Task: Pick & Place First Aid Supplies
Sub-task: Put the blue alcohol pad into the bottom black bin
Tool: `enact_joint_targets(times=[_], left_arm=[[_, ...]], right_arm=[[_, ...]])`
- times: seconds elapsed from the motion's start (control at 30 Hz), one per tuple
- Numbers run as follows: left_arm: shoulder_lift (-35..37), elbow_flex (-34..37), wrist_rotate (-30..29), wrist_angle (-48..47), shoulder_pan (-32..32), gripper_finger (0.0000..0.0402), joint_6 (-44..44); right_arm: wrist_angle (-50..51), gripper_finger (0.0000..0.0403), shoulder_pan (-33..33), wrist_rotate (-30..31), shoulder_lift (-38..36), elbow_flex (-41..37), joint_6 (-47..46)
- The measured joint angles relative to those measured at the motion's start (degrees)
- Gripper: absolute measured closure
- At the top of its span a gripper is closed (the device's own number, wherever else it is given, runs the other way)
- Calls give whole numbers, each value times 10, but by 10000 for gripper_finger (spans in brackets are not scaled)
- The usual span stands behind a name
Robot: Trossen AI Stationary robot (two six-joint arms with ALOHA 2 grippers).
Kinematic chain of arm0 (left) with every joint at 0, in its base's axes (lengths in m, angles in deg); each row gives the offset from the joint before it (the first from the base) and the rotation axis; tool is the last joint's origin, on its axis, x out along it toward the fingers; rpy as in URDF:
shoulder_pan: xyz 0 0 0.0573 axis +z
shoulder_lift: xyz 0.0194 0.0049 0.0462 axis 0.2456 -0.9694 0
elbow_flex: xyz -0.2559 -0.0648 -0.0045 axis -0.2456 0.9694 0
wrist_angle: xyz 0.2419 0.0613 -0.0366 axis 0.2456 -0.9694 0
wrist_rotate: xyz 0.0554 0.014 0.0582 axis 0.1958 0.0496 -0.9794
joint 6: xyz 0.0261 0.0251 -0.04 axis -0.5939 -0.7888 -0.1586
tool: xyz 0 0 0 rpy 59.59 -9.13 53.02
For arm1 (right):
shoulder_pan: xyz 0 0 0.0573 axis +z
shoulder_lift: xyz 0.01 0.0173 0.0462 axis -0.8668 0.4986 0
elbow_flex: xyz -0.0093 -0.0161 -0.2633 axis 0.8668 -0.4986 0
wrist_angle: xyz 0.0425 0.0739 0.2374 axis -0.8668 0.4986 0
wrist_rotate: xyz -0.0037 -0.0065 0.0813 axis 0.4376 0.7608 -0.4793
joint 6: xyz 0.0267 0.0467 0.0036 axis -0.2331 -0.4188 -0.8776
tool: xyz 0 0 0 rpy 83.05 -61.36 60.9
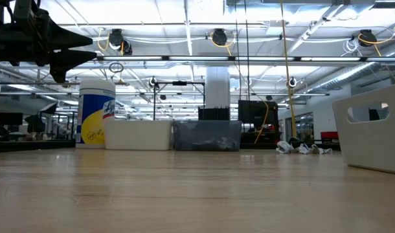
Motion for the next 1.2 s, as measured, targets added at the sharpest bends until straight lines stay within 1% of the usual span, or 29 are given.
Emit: enact_joint_targets(times=[0.1, 0.2, 0.47, 0.57, 0.7, 0.87, 1.0, 1.1, 1.2], left_arm=[[0, 0, 0, 0, 0, 206, 0], [0, 0, 0, 0, 0, 206, 0], [0, 0, 0, 0, 0, 206, 0], [0, 0, 0, 0, 0, 206, 0], [0, 0, 0, 0, 0, 206, 0], [0, 0, 0, 0, 0, 206, 0], [0, 0, 0, 0, 0, 206, 0], [0, 0, 0, 0, 0, 206, 0], [0, 0, 0, 0, 0, 206, 0]], right_arm=[[-7, 403, 0, 0, 0, -14, 10], [-33, 403, 0, 2, 0, -44, 11], [-182, 402, -12, 2, 0, -159, 20], [-210, 393, -13, 1, 0, -186, 16], [-219, 353, -16, 0, 0, -192, 28], [-215, 276, -18, 0, -4, -184, 47], [-186, 222, -30, 0, -31, -182, 50], [-143, 195, -54, -1, -66, -182, 74], [-101, 183, -91, 0, -104, -182, 121]])
